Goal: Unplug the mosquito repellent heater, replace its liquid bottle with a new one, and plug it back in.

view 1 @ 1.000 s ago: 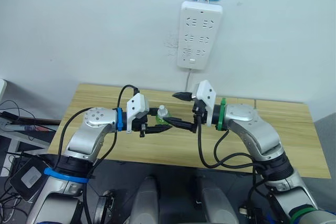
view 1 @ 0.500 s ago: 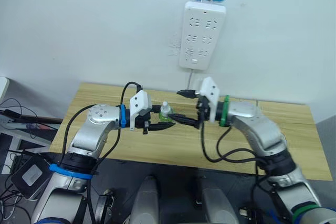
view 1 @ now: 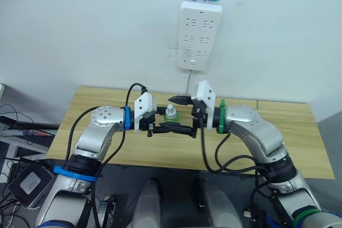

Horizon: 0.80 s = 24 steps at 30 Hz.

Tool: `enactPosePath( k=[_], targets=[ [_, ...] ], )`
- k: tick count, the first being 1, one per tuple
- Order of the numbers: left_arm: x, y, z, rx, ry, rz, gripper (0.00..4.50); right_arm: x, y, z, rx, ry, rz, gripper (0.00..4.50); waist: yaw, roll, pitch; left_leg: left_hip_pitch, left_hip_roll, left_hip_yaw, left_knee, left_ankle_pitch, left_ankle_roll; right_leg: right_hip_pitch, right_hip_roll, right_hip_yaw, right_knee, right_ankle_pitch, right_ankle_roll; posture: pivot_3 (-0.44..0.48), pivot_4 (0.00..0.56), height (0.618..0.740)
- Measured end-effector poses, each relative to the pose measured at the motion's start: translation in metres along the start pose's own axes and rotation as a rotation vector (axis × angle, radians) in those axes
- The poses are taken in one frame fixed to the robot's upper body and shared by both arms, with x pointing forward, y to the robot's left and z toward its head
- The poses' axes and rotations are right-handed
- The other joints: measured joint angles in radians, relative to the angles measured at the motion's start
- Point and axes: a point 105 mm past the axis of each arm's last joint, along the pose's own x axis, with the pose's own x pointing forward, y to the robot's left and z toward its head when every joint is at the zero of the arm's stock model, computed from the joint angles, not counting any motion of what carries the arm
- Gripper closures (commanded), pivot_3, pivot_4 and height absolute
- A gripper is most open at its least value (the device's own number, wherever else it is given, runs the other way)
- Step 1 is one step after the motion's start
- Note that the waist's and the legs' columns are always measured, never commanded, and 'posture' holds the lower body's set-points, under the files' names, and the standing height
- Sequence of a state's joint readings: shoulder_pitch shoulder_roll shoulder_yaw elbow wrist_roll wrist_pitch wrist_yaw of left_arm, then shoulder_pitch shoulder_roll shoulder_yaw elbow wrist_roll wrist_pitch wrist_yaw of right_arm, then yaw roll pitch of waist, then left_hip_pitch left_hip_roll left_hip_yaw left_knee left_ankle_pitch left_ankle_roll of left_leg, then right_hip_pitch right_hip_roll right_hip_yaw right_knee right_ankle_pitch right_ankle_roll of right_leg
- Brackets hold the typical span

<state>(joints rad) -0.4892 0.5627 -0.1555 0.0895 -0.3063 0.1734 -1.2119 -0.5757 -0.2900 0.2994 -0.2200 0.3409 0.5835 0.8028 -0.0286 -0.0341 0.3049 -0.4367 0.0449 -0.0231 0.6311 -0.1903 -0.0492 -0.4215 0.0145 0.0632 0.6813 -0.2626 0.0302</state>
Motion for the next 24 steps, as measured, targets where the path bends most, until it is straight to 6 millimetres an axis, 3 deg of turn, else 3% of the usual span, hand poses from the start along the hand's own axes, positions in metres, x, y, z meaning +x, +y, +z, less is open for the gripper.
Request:
enactPosePath(
  k=[4,9,13,15,20,24],
  targets=[
    [0.0,0.0,0.0,0.0,0.002,0.001,2.23,-0.001,-0.014,-0.01,0.014,0.027,-0.065,0.03,0.006,0.0,0.0,-0.001,0.0,0.0,0.0,0.0,0.0,0.0,-0.003,0.0,-0.001,0.002,-0.004,0.029,0.249,0.74],
    [-0.001,0.001,0.0,0.001,0.002,0.005,2.23,-0.02,-0.022,-0.006,-0.005,0.036,-0.07,0.03,0.002,0.0,0.0,-0.001,0.0,-0.001,0.0,0.0,0.0,0.0,0.0,-0.001,0.0,0.002,-0.004,0.015,0.25,0.74],
    [-0.001,0.0,-0.001,-0.002,0.004,0.003,2.23,-0.054,-0.033,-0.006,0.011,0.078,-0.121,0.03,0.002,0.0,0.0,-0.001,0.0,-0.001,0.0,0.0,0.0,0.0,0.0,-0.002,0.0,0.003,-0.004,0.008,0.252,0.74],
    [-0.002,0.001,-0.002,-0.004,0.005,0.002,2.23,-0.065,-0.028,-0.004,0.024,0.091,-0.097,0.03,0.001,0.0,0.0,-0.001,0.0,-0.001,0.0,0.0,0.0,0.0,0.0,-0.001,0.0,0.002,-0.004,0.003,0.254,0.74],
    [-0.002,0.002,-0.005,-0.017,0.008,0.003,2.23,-0.062,-0.007,-0.003,0.079,0.082,-0.006,0.03,-0.009,0.0,0.0,0.0,0.001,-0.001,0.0,0.0,0.0,0.0,0.002,-0.001,0.001,0.002,-0.004,-0.008,0.254,0.74],
    [0.002,0.003,-0.003,-0.01,0.003,-0.005,2.23,-0.034,-0.004,0.012,0.11,-0.017,-0.003,0.03,-0.013,0.0,0.0,0.0,0.001,-0.001,0.001,0.001,0.0,0.0,0.002,-0.001,0.002,0.001,-0.001,-0.008,0.255,0.74]
  ],
)
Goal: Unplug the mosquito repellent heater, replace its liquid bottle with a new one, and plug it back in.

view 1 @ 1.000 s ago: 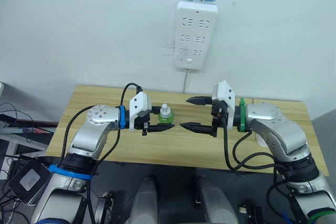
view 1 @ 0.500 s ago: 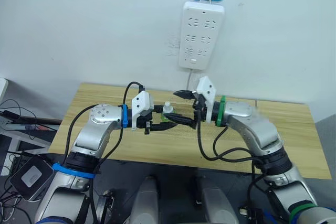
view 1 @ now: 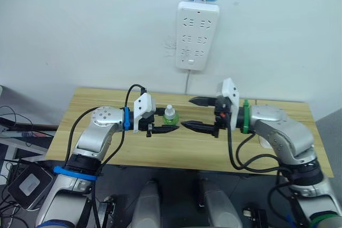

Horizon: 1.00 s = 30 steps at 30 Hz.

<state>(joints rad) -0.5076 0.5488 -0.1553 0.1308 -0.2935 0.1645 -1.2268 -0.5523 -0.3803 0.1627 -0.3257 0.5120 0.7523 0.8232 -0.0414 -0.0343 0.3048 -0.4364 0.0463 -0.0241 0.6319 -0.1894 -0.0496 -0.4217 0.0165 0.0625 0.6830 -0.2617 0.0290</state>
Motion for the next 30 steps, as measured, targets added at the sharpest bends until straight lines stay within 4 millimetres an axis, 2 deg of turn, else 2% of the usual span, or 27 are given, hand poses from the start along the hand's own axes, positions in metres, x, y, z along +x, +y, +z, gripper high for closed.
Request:
enactPosePath(
  k=[3,5,6,8,18,23,25,27,29,30],
  targets=[
    [0.002,0.0,0.002,0.007,-0.002,-0.009,2.23,0.017,0.003,0.007,-0.001,-0.032,0.004,0.03,0.002,0.0,0.0,0.0,-0.001,0.001,0.0,0.0,0.0,0.0,-0.001,0.0,-0.001,0.0,0.0,-0.008,0.255,0.74],
    [0.002,0.0,0.002,0.007,-0.001,-0.009,2.23,0.022,0.002,0.003,0.013,-0.023,-0.005,0.03,0.004,0.0,0.0,-0.001,-0.001,0.001,0.0,0.0,0.0,0.0,-0.001,0.0,-0.001,0.002,-0.004,0.004,0.259,0.74],
    [0.002,0.0,0.002,0.007,0.0,-0.009,2.23,0.023,0.001,0.0,0.018,-0.016,-0.004,0.19,0.007,0.0,0.0,-0.001,-0.001,0.001,0.0,0.0,0.0,0.0,-0.001,0.0,-0.001,0.002,-0.004,0.004,0.259,0.74],
    [0.002,0.0,0.001,0.007,0.0,-0.009,2.23,0.025,0.001,-0.002,0.025,-0.018,0.0,0.62,0.011,0.0,0.0,-0.001,-0.001,0.0,0.0,0.0,0.0,0.0,-0.001,0.0,-0.001,0.002,-0.004,0.011,0.262,0.74],
    [0.001,-0.003,-0.002,-0.003,0.006,-0.009,2.23,0.025,-0.001,-0.003,0.009,-0.024,0.018,4.21,0.01,0.0,0.0,-0.001,0.0,0.0,0.0,0.0,0.0,0.0,-0.001,0.0,-0.001,0.002,-0.004,0.016,0.265,0.74],
    [0.001,-0.004,-0.002,-0.004,0.005,-0.012,2.23,0.022,0.001,0.001,0.023,-0.042,0.032,4.22,0.01,0.0,0.0,-0.001,-0.001,0.0,0.0,0.0,0.0,0.0,-0.001,0.0,-0.001,0.002,-0.004,0.01,0.273,0.74],
    [0.0,-0.004,-0.003,-0.008,0.007,-0.009,2.23,0.021,0.003,0.017,0.044,-0.094,0.041,4.22,0.01,0.0,0.0,-0.001,0.0,0.0,0.0,0.0,0.0,0.0,-0.001,0.0,-0.001,0.002,-0.004,0.009,0.278,0.74],
    [0.0,-0.004,-0.005,-0.011,0.011,-0.007,2.23,0.018,-0.001,0.055,0.047,-0.199,0.013,4.22,0.007,0.0,0.0,-0.001,0.0,0.0,0.0,0.0,0.0,-0.001,-0.001,0.0,0.0,0.003,-0.004,0.004,0.283,0.74],
    [-0.001,-0.004,-0.007,-0.015,0.018,-0.006,2.23,0.004,-0.012,0.094,0.008,-0.301,-0.067,4.22,0.009,0.0,0.0,0.0,0.0,0.0,0.0,0.0,0.0,0.0,-0.001,-0.001,0.0,0.002,-0.004,0.004,0.283,0.74],
    [-0.002,-0.005,-0.009,-0.021,0.023,-0.004,2.23,-0.006,-0.018,0.107,-0.01,-0.339,-0.117,4.22,0.009,0.0,0.0,0.0,0.0,0.0,0.0,0.0,0.0,0.0,-0.001,-0.001,0.0,0.002,-0.004,-0.002,0.288,0.74]
  ],
)
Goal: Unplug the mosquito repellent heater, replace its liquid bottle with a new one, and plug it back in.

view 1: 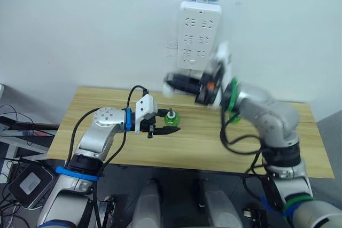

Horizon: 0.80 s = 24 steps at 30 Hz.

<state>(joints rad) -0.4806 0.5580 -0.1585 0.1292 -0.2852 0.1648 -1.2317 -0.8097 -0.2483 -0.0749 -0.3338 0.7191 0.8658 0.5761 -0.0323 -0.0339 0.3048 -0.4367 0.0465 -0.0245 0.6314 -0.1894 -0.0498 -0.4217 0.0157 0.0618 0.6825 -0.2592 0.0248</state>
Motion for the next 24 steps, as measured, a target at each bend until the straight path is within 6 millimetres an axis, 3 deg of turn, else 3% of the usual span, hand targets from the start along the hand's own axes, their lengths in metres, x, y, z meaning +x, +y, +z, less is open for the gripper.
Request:
enactPosePath(
  k=[1,3,6,9,15,22,24],
  targets=[
    [-0.002,0.0,-0.002,-0.004,0.007,0.002,2.23,-0.008,-0.008,0.007,-0.019,-0.015,-0.059,4.22,0.004,0.0,0.0,0.0,0.0,-0.001,-0.001,0.0,0.0,0.0,0.0,-0.001,-0.001,0.0,0.0,-0.008,0.291,0.74],
    [-0.004,-0.001,-0.006,-0.016,0.013,0.011,2.23,-0.026,-0.028,-0.004,-0.051,0.019,-0.204,4.22,0.008,0.0,0.0,0.0,-0.001,-0.001,-0.002,0.0,0.0,0.001,-0.001,-0.001,-0.002,0.0,0.0,-0.015,0.296,0.74],
    [-0.006,-0.001,-0.008,-0.022,0.018,0.017,2.23,-0.076,-0.064,-0.066,-0.11,0.186,-0.506,4.22,0.012,0.0,0.0,-0.004,-0.002,0.001,-0.002,0.0,0.0,-0.002,-0.004,0.001,-0.003,-0.001,0.001,-0.019,0.309,0.74],
    [-0.006,-0.001,-0.007,-0.024,0.019,0.016,2.23,-0.102,-0.077,-0.119,-0.143,0.27,-0.667,4.22,-0.005,0.0,0.001,-0.005,-0.003,0.004,-0.001,0.0,0.0,-0.005,-0.003,0.003,-0.002,-0.001,0.001,-0.006,0.338,0.74],
    [-0.004,-0.001,0.003,-0.011,0.013,-0.001,2.23,-0.115,-0.093,-0.154,-0.249,0.254,-0.807,4.22,-0.021,0.005,0.015,0.003,0.001,0.004,-0.002,0.0,0.001,-0.001,0.002,0.006,0.001,-0.003,0.005,0.043,0.397,0.74],
    [-0.012,-0.008,0.021,-0.005,0.043,-0.043,2.23,-0.126,-0.098,-0.201,-0.186,0.287,-0.876,4.22,-0.006,0.007,0.065,0.002,0.0,0.008,-0.002,0.0,0.001,-0.002,0.001,0.009,0.0,-0.003,0.005,0.097,0.455,0.74],
    [-0.014,-0.009,0.023,-0.012,0.047,-0.046,2.23,-0.128,-0.1,-0.205,-0.186,0.282,-0.897,4.22,0.001,0.007,0.077,0.002,0.0,0.008,-0.003,0.0,0.001,-0.003,0.0,0.009,0.0,-0.003,0.006,0.11,0.467,0.74]
  ],
)
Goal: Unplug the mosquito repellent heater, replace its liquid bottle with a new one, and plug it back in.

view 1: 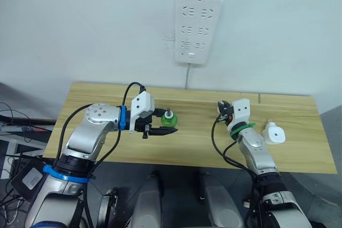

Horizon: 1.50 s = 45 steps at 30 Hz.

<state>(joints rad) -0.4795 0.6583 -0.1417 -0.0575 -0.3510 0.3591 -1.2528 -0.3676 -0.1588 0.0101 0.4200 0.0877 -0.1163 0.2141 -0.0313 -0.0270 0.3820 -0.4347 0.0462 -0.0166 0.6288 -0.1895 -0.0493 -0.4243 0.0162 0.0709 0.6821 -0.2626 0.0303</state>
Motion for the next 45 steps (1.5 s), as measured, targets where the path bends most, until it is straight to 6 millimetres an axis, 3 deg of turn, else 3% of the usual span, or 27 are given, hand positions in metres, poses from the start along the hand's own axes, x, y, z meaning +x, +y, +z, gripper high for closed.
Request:
enactPosePath(
  k=[11,18,19,20,23,27,30,33,41,45],
  targets=[
    [-0.005,-0.011,0.008,-0.033,0.014,-0.026,2.23,0.006,-0.005,0.007,-0.045,-0.09,-0.077,4.22,0.008,0.003,0.029,0.0,0.0,0.0,0.0,0.0,0.0,0.0,-0.001,0.0,0.0,0.0,0.0,0.118,0.478,0.74],
    [-0.005,-0.01,0.011,-0.031,0.006,-0.02,2.23,0.0,-0.006,0.0,-0.026,-0.079,-0.088,1.8,0.007,0.003,0.032,-0.001,0.0,0.001,-0.001,0.0,-0.001,-0.002,-0.001,0.001,-0.001,0.0,0.0,0.086,0.459,0.74],
    [-0.004,-0.009,0.01,-0.031,0.005,-0.018,2.23,-0.001,-0.005,0.002,-0.021,-0.088,-0.085,1.8,0.006,0.002,0.033,-0.001,0.0,0.001,-0.002,0.0,-0.001,-0.002,-0.001,0.002,-0.001,0.0,0.0,0.078,0.453,0.74],
    [-0.004,-0.009,0.01,-0.031,-0.001,-0.015,2.23,-0.003,-0.004,0.006,-0.014,-0.104,-0.074,1.23,0.006,0.003,0.033,-0.001,0.0,0.001,-0.002,0.0,-0.001,-0.002,-0.001,0.002,-0.001,0.0,0.0,0.071,0.447,0.74],
    [0.002,-0.009,0.011,-0.028,-0.028,-0.02,2.23,-0.008,0.004,0.033,-0.022,-0.189,-0.006,0.33,0.005,0.003,0.033,-0.002,0.0,0.001,-0.002,0.0,-0.001,-0.003,-0.001,0.001,-0.001,0.0,0.001,0.049,0.426,0.74],
    [0.009,-0.012,0.01,-0.022,-0.052,-0.022,2.23,-0.021,0.029,0.069,-0.023,-0.245,0.196,0.33,0.004,0.003,0.033,-0.002,0.0,0.001,-0.002,0.0,-0.002,-0.003,-0.001,0.001,-0.001,0.0,0.001,0.021,0.391,0.74],
    [0.013,-0.011,0.009,-0.015,-0.064,-0.021,2.23,-0.031,0.045,0.097,0.0,-0.256,0.356,0.97,0.004,0.003,0.032,-0.003,0.0,0.0,-0.002,0.001,-0.004,-0.003,-0.001,0.0,-0.002,0.0,0.001,0.006,0.361,0.74],
    [0.014,-0.008,0.006,-0.007,-0.07,-0.009,2.23,-0.04,0.055,0.116,-0.005,-0.217,0.502,1.98,0.003,0.002,0.031,-0.004,0.0,-0.002,-0.001,0.002,-0.005,-0.003,-0.001,-0.001,-0.002,0.0,0.001,0.0,0.343,0.74],
    [0.017,0.0,0.006,0.03,-0.075,-0.004,2.23,-0.069,0.087,0.131,0.065,-0.043,0.879,1.98,0.003,0.001,0.024,-0.019,0.0,-0.006,0.001,0.004,-0.009,-0.016,-0.001,-0.007,0.0,0.001,0.0,-0.001,0.302,0.74],
    [0.02,-0.001,0.008,0.048,-0.079,-0.018,2.23,-0.075,0.103,0.136,0.067,-0.012,0.97,1.98,0.003,0.0,0.019,-0.019,-0.001,-0.008,0.001,0.005,-0.01,-0.016,-0.001,-0.009,0.0,0.002,-0.002,0.0,0.298,0.74]
  ],
)
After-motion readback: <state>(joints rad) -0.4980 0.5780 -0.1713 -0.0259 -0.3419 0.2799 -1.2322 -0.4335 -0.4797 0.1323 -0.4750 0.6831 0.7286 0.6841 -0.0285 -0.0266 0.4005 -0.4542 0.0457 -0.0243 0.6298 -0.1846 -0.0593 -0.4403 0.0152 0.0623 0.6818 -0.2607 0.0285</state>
